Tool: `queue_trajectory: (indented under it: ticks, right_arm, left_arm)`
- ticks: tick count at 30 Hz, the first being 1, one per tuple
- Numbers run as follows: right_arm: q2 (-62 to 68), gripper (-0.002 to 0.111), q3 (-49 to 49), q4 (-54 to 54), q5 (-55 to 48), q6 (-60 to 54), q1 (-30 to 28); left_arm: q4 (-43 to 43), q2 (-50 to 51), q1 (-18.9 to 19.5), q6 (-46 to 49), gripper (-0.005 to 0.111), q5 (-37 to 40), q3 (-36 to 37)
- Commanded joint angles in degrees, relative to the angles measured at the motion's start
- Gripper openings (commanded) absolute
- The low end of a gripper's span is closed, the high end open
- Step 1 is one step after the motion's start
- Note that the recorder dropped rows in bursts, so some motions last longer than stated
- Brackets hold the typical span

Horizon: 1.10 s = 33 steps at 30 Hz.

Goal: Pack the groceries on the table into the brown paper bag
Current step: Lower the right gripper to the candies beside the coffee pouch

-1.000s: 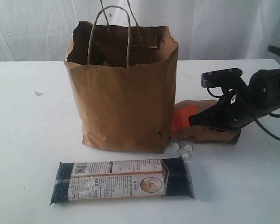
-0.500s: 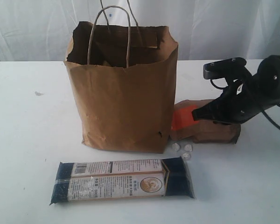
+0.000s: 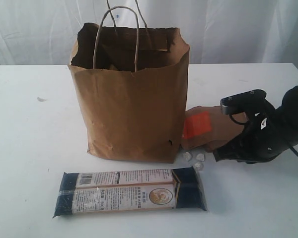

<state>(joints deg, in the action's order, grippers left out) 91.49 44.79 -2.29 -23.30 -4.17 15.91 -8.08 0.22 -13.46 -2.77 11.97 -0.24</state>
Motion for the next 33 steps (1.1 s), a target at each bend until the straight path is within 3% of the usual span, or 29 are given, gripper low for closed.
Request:
queue_trajectory:
  ticks: [1, 18, 27, 33]
  right_arm:
    - [1.3, 0.000, -0.2, 0.5, 4.8, -0.6, 0.1]
    - [8.7, 0.000, 11.6, 1.0, 5.3, -0.6, 0.1]
    - [8.6, 0.000, 14.0, 0.5, -5.8, -0.8, 0.3]
    - [7.4, 0.000, 14.0, -3.5, -8.5, -4.0, 4.1]
  left_arm:
    - [-0.4, -0.2, 0.1, 0.0, 0.000, 0.0, 0.2]
    - [-0.4, -0.2, 0.1, 0.2, 0.000, 0.0, 0.2]
    - [-0.4, -0.2, 0.1, 0.2, 0.000, 0.0, 0.2]
    - [-0.4, -0.2, 0.1, 0.2, 0.000, 0.0, 0.2]
